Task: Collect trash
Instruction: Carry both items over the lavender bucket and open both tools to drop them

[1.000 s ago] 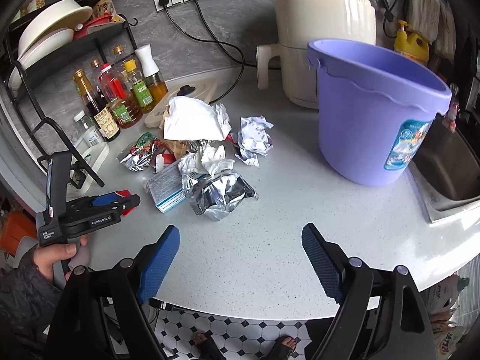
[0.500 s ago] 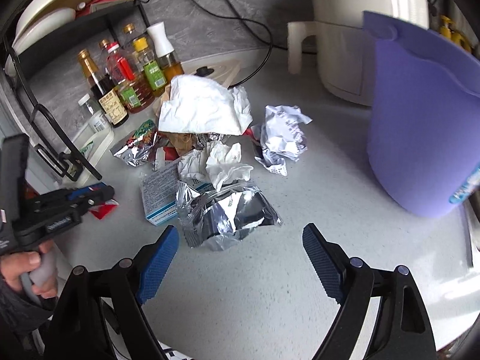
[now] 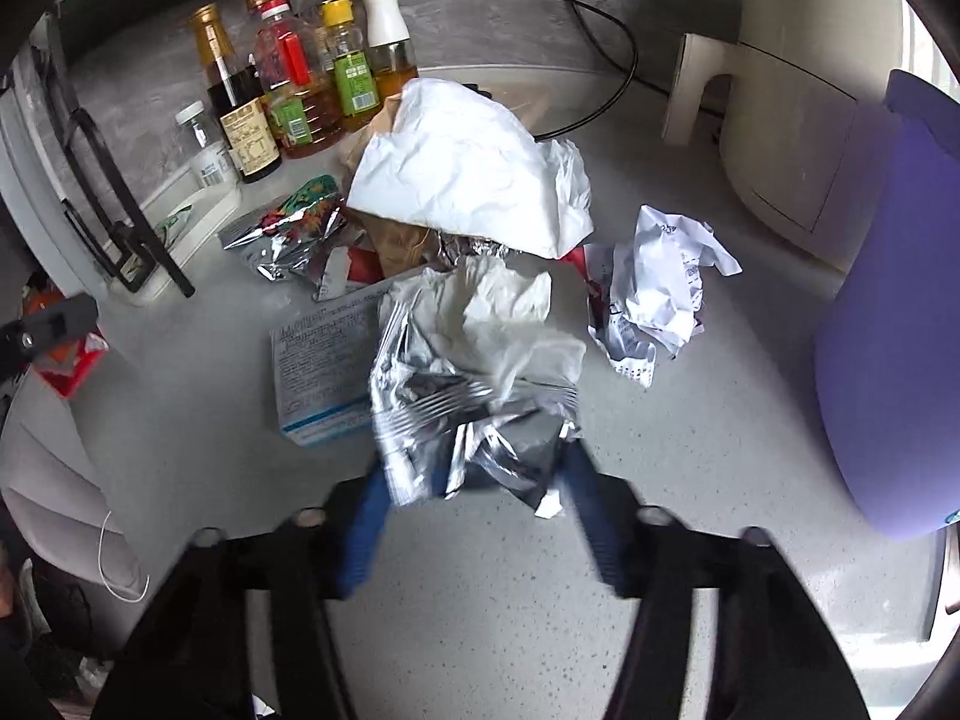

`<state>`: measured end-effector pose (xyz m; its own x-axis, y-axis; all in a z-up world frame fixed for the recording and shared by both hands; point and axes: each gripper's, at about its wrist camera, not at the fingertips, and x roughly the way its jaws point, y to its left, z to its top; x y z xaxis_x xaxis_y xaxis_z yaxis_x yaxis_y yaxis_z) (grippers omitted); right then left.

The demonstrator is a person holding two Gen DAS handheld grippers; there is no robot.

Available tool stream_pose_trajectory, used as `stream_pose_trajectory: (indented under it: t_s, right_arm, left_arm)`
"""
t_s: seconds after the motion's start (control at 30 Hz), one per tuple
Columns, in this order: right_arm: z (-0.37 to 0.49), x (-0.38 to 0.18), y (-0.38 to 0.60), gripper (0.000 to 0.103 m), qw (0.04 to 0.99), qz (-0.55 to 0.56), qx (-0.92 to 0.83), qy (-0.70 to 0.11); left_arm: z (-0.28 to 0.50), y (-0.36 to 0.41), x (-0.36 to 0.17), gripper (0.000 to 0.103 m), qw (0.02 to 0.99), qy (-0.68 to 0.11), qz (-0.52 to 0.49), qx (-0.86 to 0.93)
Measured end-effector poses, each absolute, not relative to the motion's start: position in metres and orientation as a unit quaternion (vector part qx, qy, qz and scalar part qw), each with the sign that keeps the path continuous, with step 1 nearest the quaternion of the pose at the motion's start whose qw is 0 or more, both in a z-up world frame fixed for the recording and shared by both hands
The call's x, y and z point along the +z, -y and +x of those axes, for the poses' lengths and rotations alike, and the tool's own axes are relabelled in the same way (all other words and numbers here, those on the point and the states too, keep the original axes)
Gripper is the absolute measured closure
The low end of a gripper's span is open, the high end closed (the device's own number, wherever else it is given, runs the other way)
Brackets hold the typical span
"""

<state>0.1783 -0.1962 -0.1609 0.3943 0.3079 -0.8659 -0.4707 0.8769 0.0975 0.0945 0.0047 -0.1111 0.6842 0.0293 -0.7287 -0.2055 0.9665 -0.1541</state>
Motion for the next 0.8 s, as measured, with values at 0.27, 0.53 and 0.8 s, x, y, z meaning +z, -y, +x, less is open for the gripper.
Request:
stream_pose_trajectory:
  t_s: [0.27,0.53,0.8]
  right_arm:
    - [0.165,-0.141,0.219,0.101,0.824,-0.074,0.275,-0.490]
    - [0.158,-0.079,0.257,0.102,0.841,-0.038,0.320,-0.434]
    - [0.156,-0.016,0.304,0.102,0.862,-0.010,0.345,-0.370]
  left_arm:
    - [0.078,0.004,-0.087,0.077,0.921,-0.357,-0.134,0.081]
    - [0.085,0.040,-0.054,0.077,0.937,-0.317,-0.134,0.067]
    - [0.094,0.089,-0.012,0.077,0.951,-0.281,-0.126,0.027]
